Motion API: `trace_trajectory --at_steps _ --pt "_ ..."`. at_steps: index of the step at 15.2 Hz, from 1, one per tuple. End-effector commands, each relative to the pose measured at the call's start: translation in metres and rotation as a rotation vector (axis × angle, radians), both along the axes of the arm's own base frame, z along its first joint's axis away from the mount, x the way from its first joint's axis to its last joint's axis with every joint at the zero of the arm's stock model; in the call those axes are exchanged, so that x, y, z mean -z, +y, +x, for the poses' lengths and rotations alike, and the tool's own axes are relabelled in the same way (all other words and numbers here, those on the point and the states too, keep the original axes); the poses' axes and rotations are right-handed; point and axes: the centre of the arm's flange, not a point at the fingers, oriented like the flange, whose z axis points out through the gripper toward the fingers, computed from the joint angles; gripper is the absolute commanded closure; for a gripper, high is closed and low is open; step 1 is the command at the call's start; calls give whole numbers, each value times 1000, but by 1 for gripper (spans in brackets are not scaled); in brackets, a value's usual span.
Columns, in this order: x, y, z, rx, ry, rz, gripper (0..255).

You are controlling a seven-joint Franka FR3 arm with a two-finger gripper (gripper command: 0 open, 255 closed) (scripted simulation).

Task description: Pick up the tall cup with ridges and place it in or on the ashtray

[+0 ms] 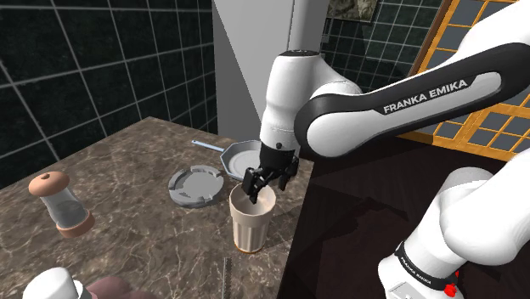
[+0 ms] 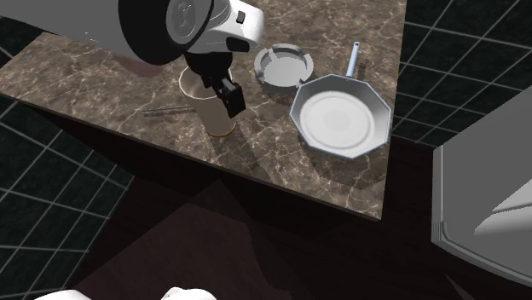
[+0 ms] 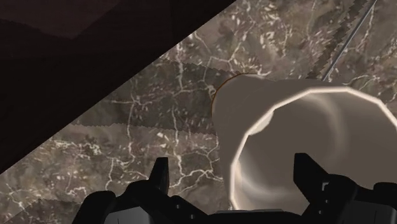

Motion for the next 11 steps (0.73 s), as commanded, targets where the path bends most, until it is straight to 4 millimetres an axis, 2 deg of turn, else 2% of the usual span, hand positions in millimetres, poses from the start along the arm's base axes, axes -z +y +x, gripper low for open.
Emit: trace_trajectory --at_steps 1,8,9,11 --pt "6 1 2 0 -1 1 0" --pt "6 1 2 0 -1 1 0" --pt "6 1 2 0 -1 1 255" --pt "6 1 2 0 -1 1 255"
